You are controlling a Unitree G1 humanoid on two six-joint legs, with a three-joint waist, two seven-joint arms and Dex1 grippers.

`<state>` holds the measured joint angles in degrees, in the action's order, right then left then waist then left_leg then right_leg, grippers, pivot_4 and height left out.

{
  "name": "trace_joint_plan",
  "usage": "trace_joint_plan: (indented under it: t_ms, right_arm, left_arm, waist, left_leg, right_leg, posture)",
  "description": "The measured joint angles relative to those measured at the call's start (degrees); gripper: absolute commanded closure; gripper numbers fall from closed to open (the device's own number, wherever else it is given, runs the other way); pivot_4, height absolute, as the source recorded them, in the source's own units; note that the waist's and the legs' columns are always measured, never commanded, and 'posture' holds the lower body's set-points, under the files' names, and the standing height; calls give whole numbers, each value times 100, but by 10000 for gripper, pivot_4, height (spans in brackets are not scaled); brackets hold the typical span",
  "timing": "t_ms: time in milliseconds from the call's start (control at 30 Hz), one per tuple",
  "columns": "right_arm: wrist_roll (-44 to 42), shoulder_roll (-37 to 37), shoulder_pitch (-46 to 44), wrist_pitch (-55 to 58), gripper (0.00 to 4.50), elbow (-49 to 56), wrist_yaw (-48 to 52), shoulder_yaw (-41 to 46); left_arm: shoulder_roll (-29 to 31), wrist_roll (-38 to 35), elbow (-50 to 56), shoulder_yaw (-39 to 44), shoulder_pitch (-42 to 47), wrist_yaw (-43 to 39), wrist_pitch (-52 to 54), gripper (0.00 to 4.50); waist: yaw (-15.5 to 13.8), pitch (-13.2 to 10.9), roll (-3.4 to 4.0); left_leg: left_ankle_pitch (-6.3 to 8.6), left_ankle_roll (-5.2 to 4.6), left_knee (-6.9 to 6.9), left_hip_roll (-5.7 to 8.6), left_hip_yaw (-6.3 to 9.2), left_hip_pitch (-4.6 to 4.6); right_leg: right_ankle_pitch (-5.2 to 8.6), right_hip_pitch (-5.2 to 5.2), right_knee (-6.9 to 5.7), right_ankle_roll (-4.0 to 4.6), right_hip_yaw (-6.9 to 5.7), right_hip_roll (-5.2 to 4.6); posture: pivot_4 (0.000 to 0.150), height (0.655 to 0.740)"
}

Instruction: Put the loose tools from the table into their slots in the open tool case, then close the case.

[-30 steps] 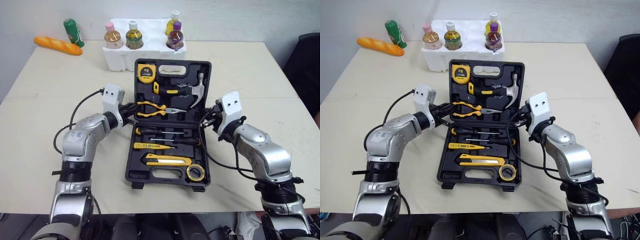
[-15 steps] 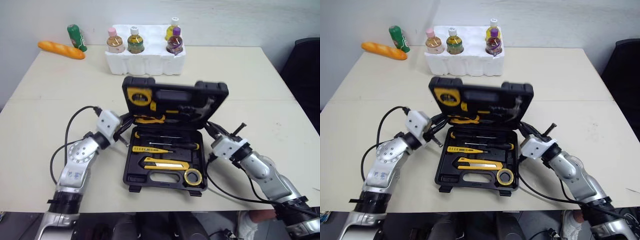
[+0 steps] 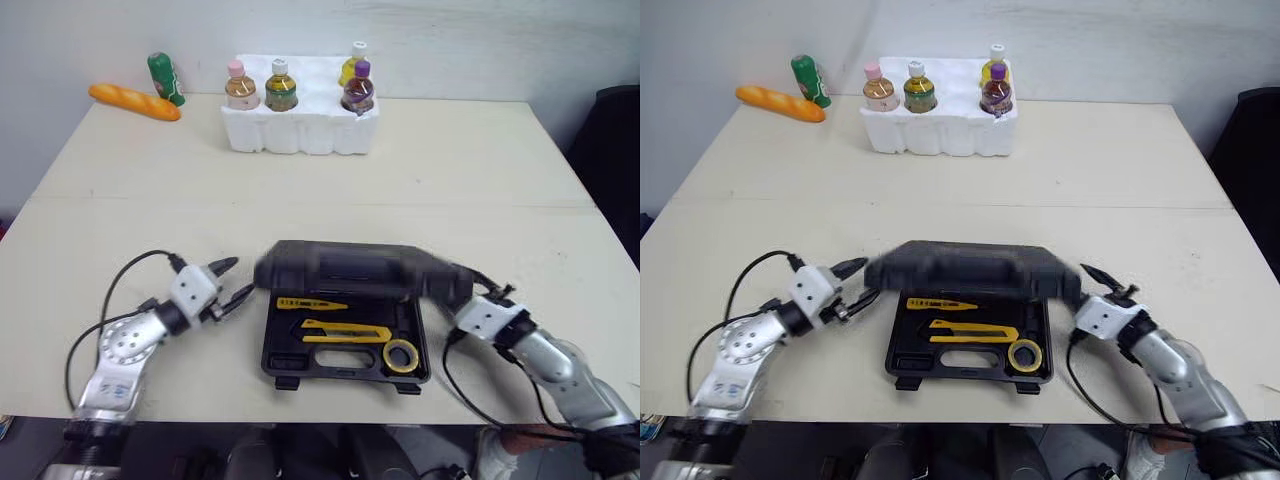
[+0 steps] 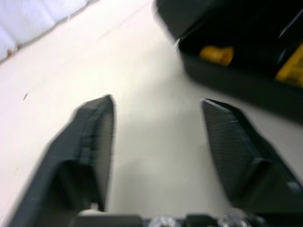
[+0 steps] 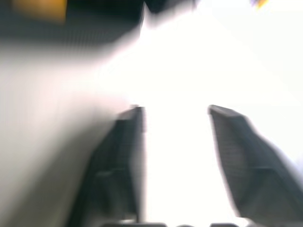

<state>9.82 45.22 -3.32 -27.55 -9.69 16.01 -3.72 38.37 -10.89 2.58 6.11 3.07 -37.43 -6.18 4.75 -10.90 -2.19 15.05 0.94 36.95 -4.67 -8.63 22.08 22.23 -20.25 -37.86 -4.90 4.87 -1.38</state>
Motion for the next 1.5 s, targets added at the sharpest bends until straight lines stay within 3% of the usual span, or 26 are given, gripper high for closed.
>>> trace_joint_plan:
  t_ms: [67,200,267,333,500,567,600,667,733,767,800,867,1100,1200,1500]
  right_arm:
    - [-347,237,207,43,13431,-123,369,282]
    - [-1260,401,484,398,13431,-392,1125,938]
    - [-1573,466,692,540,13431,-341,1443,1163]
    - [-2019,582,1116,911,13431,-4,1886,1460]
    - [-3046,695,1701,1780,13431,948,2805,2000]
    - [-3497,734,1922,2371,18510,1364,3136,2045]
    - [-3636,735,1997,2643,22030,1612,3245,2056]
    - [-3721,733,2082,2884,31796,1887,3331,2108]
    - [-3795,734,2296,3178,42143,2268,3399,2211]
    - [-3806,740,2432,3295,45000,2477,3464,2227]
    - [-3814,743,2532,3391,45000,2647,3522,2229]
    - [-3836,741,2688,3567,45000,2940,3602,2257]
    - [-4014,840,3176,4067,45000,3681,4230,2298]
    - [-3659,919,3167,3981,45000,3682,4493,1800]
    - [-2900,564,3034,3411,45000,3438,4497,1126]
  left_arm:
    - [543,-226,492,413,-510,-347,349,9629]
    - [729,-573,634,1103,-820,-473,817,9629]
    - [751,-574,617,1102,-831,-588,909,9629]
    - [789,-601,695,1039,-674,-701,1109,9629]
    - [870,-850,878,1031,-259,-866,1626,9629]
    - [1011,-861,871,903,-25,-971,1861,9254]
    - [1012,-895,874,830,222,-1004,1998,11896]
    - [1001,-951,873,753,494,-1052,2113,17586]
    - [925,-967,809,531,879,-1129,2260,26758]
    - [841,-933,727,340,1116,-1162,2292,31437]
    - [749,-873,604,154,1321,-1198,2280,37444]
    - [598,-677,274,-187,1659,-1226,2214,44596]
    - [122,-57,-1082,-909,2768,-1292,1977,44596]
    - [-360,370,-1892,-1247,3523,-1113,1869,44596]
    - [-1303,717,-3394,-1570,4302,-850,1729,44596]
  waist:
    - [22,0,4]
    - [-26,-1,5]
    - [-43,-1,5]
    - [-34,-15,32]
    - [-49,-14,30]
    - [-57,-14,30]
    - [-64,-14,31]
    - [-67,-14,31]
    - [-112,-14,32]
    - [-143,-14,32]
    - [-163,-13,32]
    - [-184,-14,32]
    - [-241,-14,29]
    - [-304,-12,27]
    - [-295,-13,25]
  left_leg:
    - [4,3,-17,0,-2,-5]
    - [7,-2,-16,2,6,-7]
    - [10,-6,-15,4,7,-7]
    - [4,-20,-33,40,114,-8]
    - [-4,-21,-74,39,121,-2]
    - [-10,-12,-82,33,129,-1]
    - [-13,-8,-83,32,129,0]
    - [-18,1,-83,33,128,0]
    - [-19,4,-80,34,127,1]
    - [-20,4,-79,34,127,2]
    - [-20,4,-78,36,127,2]
    - [-20,3,-76,39,127,6]
    - [-20,2,-71,38,125,13]
    - [-20,1,-56,39,126,11]
    - [-19,4,-16,21,109,23]
  right_leg:
    - [1,4,11,1,1,-1]
    - [1,11,18,2,-7,-3]
    - [1,12,19,2,-7,-5]
    - [1,93,73,2,-133,-44]
    - [-1,79,80,8,-138,-39]
    - [1,74,81,13,-139,-30]
    - [2,73,79,14,-140,-29]
    - [2,71,79,14,-139,-29]
    - [2,71,82,14,-139,-28]
    - [2,71,83,14,-139,-28]
    - [2,72,84,14,-139,-28]
    - [2,70,84,13,-138,-28]
    - [1,65,86,12,-137,-23]
    - [1,66,80,10,-137,-19]
    - [3,54,63,6,-136,-6]
  posture:
    - [1500,7400]
    - [1500,7400]
    - [1500,7378]
    - [1500,7378]
    - [1500,7378]
    - [1500,7378]
    - [1500,7378]
    - [1500,7378]
    - [1500,7378]
    - [1500,7378]
    - [1500,7378]
    - [1500,7378]
    - [1500,7378]
    - [1500,7378]
    - [1500,7378]
